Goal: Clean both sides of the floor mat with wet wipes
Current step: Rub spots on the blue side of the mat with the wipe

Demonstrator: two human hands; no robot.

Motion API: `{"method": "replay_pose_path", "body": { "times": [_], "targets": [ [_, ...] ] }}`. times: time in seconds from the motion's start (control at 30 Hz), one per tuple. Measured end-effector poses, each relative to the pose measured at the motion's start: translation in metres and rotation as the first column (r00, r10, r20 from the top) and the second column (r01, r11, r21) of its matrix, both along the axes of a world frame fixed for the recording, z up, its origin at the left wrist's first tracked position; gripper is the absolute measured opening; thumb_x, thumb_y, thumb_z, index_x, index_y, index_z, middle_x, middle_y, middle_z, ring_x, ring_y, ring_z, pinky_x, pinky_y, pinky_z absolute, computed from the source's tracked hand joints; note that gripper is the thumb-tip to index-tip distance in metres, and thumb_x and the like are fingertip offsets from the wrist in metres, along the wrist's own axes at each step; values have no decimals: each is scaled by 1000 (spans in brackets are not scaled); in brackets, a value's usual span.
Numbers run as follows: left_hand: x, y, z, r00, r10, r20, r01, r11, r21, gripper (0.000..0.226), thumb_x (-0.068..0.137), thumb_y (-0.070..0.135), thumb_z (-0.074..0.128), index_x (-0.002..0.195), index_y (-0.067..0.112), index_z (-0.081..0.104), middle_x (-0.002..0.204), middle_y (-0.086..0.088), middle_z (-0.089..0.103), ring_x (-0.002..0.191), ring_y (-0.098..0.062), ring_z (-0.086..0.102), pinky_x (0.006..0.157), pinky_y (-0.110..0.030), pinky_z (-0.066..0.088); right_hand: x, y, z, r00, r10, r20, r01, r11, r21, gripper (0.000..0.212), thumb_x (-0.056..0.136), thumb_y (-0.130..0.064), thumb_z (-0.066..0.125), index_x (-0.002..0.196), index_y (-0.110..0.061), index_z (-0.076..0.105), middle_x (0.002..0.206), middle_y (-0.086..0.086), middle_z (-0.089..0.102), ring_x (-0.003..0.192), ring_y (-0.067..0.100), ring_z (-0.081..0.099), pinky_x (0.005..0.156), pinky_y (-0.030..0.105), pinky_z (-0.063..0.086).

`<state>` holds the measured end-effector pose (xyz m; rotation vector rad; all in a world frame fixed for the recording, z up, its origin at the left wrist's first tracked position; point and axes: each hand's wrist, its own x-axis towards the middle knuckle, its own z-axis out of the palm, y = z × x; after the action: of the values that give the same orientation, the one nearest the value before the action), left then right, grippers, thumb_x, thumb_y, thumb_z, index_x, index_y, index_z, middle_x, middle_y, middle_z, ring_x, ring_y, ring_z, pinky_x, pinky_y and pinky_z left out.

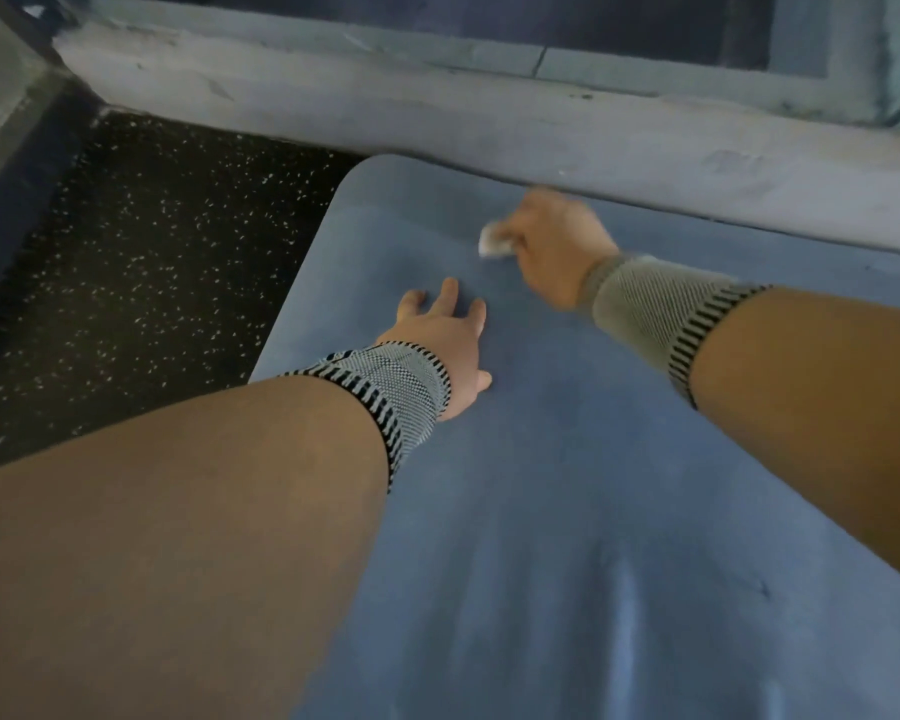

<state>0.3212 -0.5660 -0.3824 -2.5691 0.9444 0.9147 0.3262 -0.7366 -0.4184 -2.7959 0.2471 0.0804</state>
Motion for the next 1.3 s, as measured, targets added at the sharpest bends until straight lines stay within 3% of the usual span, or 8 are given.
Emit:
{"method": "replay_pose_path", "body": {
  "times": [0.13, 0.3, 0.47, 0.63, 0.8, 1.0, 1.2, 1.3],
  "targets": [
    [1, 0, 0, 1000, 2, 8, -2, 1000, 2, 78, 97, 50, 45, 155, 27, -3, 161, 1, -16, 147, -34, -5, 117, -43, 17, 9, -4, 2, 982, -185, -30, 182, 980, -83, 46, 90, -6, 50, 132, -25, 54, 128, 13, 46, 111, 34, 53, 87, 35, 44],
    [1, 2, -2, 1000, -16, 25, 16, 1000, -15, 80, 96, 51, 46, 155, 26, -2, 161, -3, -14, 147, -36, -3, 120, -43, 13, -36, 22, -2, 979, 203, -9, -203, 979, -15, 37, 94, -11, 47, 122, -29, 63, 109, 8, 53, 99, 31, 56, 82, 34, 45],
    [1, 3, -3, 998, -31, 48, 32, 999, -14, 78, 96, 53, 44, 155, 27, 0, 162, -2, -12, 147, -34, 1, 119, -41, 12, -48, -13, -6, 909, -412, 61, 413, 911, 5, 35, 92, -8, 49, 124, -16, 61, 119, 13, 50, 107, 36, 54, 84, 30, 42],
    [-3, 3, -1, 996, -37, 82, 40, 999, -36, 79, 96, 51, 46, 155, 24, 2, 162, -8, -10, 148, -34, 1, 121, -39, 7, -72, 38, -6, 998, 69, 10, -70, 997, 16, 31, 93, -16, 50, 120, -24, 62, 106, 10, 50, 95, 32, 55, 72, 29, 37],
    [-4, 3, -2, 999, 36, 39, -34, 998, -53, 79, 96, 49, 49, 155, 28, 2, 162, -2, -11, 148, -33, -2, 119, -46, 16, -94, -9, -2, 858, -512, 43, 512, 859, 16, 36, 93, -9, 49, 127, -14, 58, 123, 19, 50, 107, 39, 53, 88, 34, 43],
    [-14, 20, -1, 981, 190, 39, -174, 950, -260, 77, 90, 52, 59, 153, 30, 21, 162, -3, -3, 148, -26, 8, 116, -45, 26, -110, 51, 1, 993, 108, -50, -109, 994, -24, 37, 93, -12, 47, 125, -26, 60, 111, 13, 53, 99, 34, 56, 82, 32, 43],
    [-17, 65, 1, 958, 209, 198, -192, 976, -98, 91, 83, 68, 54, 154, 24, 17, 161, -7, 6, 146, -32, 10, 113, -48, 27, -84, 14, -4, 910, -414, 12, 412, 903, -123, 40, 92, -6, 45, 130, -16, 55, 124, 15, 50, 109, 35, 51, 84, 33, 43],
    [-8, 66, 6, 986, 117, 118, -123, 991, 49, 104, 79, 72, 55, 155, 21, 6, 161, -12, 1, 146, -34, 13, 116, -42, 20, -93, 66, -5, 995, -98, 20, 99, 994, -53, 26, 91, -10, 46, 112, -8, 61, 112, 17, 53, 96, 32, 54, 70, 28, 34]
  ]
}}
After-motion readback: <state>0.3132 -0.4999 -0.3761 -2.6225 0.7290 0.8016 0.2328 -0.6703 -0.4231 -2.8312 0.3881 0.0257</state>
